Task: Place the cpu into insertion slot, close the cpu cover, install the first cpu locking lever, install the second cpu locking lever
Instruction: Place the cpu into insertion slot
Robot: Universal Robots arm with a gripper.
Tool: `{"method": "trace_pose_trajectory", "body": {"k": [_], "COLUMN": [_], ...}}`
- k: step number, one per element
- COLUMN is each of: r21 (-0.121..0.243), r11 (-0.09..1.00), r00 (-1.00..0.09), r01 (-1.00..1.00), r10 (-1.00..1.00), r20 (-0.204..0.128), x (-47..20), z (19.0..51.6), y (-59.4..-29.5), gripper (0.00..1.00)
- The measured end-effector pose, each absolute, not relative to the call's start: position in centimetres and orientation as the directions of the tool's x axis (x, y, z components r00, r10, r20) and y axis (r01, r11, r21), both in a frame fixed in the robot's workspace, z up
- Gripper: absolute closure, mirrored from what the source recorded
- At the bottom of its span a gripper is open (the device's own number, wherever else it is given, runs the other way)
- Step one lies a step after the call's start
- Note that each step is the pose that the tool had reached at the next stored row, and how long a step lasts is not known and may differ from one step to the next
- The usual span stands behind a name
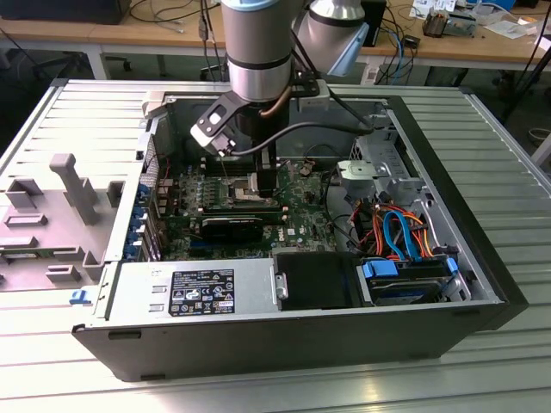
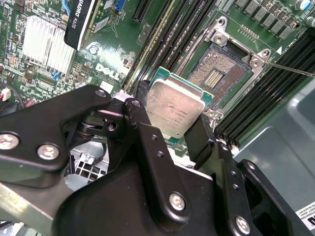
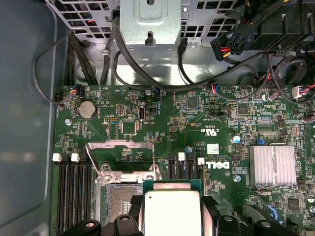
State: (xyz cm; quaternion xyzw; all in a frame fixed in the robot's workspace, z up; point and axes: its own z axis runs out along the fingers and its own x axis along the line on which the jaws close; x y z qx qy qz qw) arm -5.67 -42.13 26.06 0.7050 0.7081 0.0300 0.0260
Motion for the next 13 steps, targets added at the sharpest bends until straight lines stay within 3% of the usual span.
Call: {"method": "trace_pose_trajectory", "body": {"k": [13], "r21": [0.079], "r11": [0.004], "r00": [-0.005], "r01": [0.997], "r10": [1.000], "r20": [0.006], "x": [-6.04], "z": [25.96], "y": [-42.13], "gripper": [0.45]}}
